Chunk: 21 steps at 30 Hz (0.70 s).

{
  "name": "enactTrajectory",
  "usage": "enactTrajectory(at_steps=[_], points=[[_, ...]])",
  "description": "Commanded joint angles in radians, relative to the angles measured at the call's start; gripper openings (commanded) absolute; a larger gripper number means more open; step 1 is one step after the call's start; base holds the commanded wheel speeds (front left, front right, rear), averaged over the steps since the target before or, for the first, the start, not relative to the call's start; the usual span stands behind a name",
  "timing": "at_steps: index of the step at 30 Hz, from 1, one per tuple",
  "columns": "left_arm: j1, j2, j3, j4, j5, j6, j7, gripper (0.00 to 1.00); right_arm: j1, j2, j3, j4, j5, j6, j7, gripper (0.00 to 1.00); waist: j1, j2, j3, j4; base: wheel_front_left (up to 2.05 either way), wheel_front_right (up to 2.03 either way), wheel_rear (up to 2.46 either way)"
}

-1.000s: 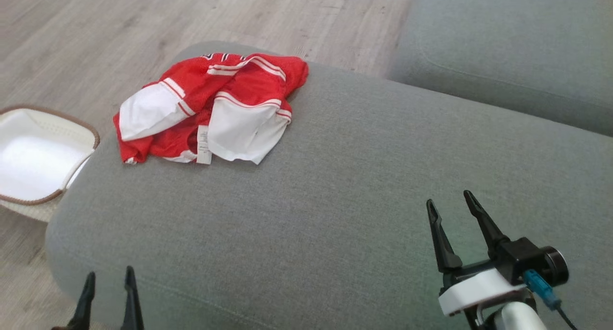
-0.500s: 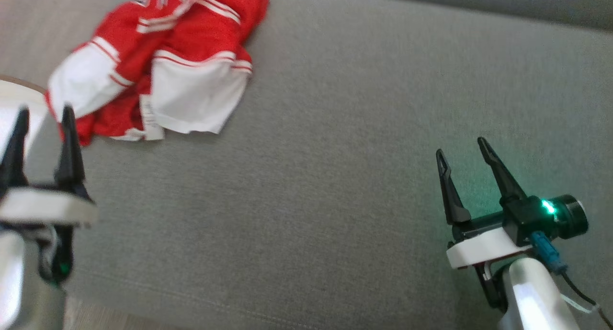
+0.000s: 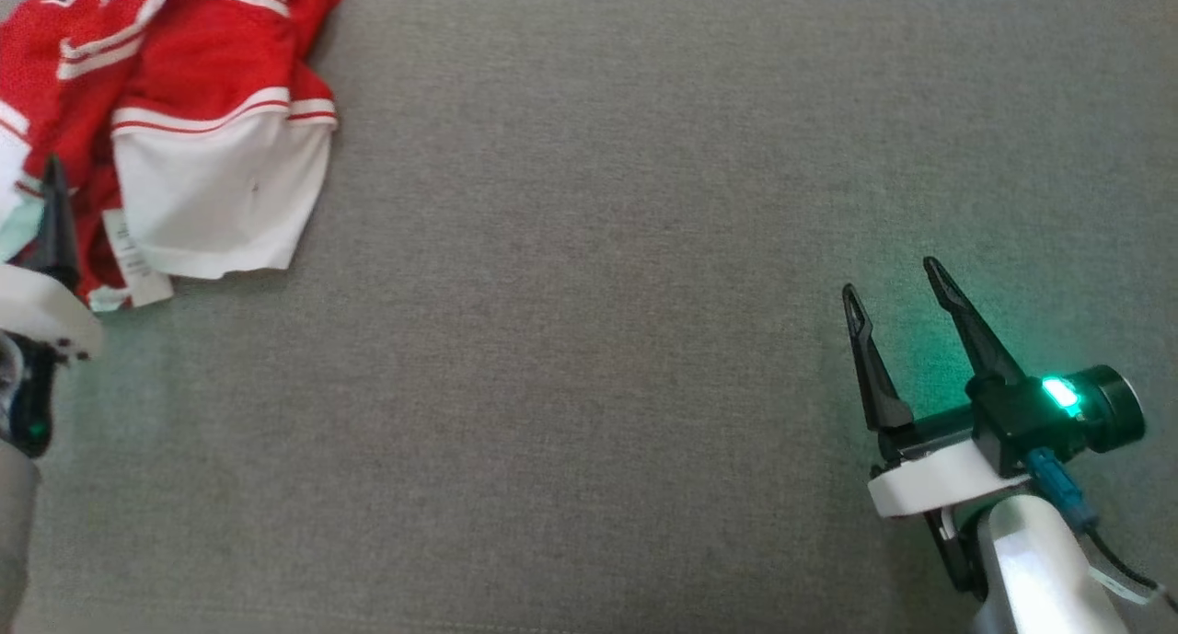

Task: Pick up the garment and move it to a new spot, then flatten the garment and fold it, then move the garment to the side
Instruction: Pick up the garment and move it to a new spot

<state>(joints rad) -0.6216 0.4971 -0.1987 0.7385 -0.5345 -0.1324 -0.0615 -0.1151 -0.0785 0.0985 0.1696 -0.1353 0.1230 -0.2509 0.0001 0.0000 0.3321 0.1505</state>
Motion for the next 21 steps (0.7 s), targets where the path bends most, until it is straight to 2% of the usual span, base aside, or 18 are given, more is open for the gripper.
enactTrajectory(at_steps=[1, 7, 8, 9, 10, 15, 21], points=[[-0.07, 0.084, 0.008, 0.032, -0.01, 0.002, -0.026, 1.0, 0.004, -0.013, 0.028, -0.043, -0.009, 0.008, -0.011, 1.0, -0.0001, 0.0, 0.026, -0.023, 0.0, 0.0, 0.0], [-0.133, 0.099, -0.071, 0.121, -0.04, 0.002, -0.037, 1.0, 0.018, -0.019, 0.029, -0.064, -0.009, 0.008, -0.011, 1.0, -0.0001, 0.0, 0.06, -0.039, 0.0, 0.0, 0.0], [-0.148, 0.106, -0.107, 0.148, -0.051, 0.002, -0.032, 0.96, 0.019, -0.018, 0.032, -0.068, -0.01, 0.008, -0.011, 1.0, -0.0001, 0.0, 0.068, -0.047, 0.0, 0.0, 0.0], [-0.153, 0.11, -0.122, 0.162, -0.059, 0.002, -0.032, 0.51, 0.019, -0.016, 0.035, -0.068, -0.01, 0.008, -0.011, 1.0, -0.0001, 0.0, 0.069, -0.051, 0.0, 0.0, 0.0], [-0.158, 0.116, -0.141, 0.173, -0.063, 0.002, -0.031, 0.01, 0.018, -0.013, 0.04, -0.068, -0.008, 0.008, -0.011, 1.0, -0.0001, 0.0, 0.069, -0.056, 0.0, 0.0, 0.0], [-0.177, 0.15, -0.206, 0.203, -0.109, 0.002, -0.036, 0.0, 0.013, 0.0, 0.051, -0.061, 0.011, 0.008, -0.011, 1.0, -0.0001, 0.0, 0.045, -0.079, 0.0, 0.0, 0.0], [-0.278, 0.223, -0.185, 0.126, -0.183, 0.002, -0.144, 0.0, 0.021, 0.013, 0.047, -0.048, 0.038, 0.008, -0.011, 1.0, -0.0001, 0.0, -0.023, -0.099, 0.0, 0.0, 0.0]])
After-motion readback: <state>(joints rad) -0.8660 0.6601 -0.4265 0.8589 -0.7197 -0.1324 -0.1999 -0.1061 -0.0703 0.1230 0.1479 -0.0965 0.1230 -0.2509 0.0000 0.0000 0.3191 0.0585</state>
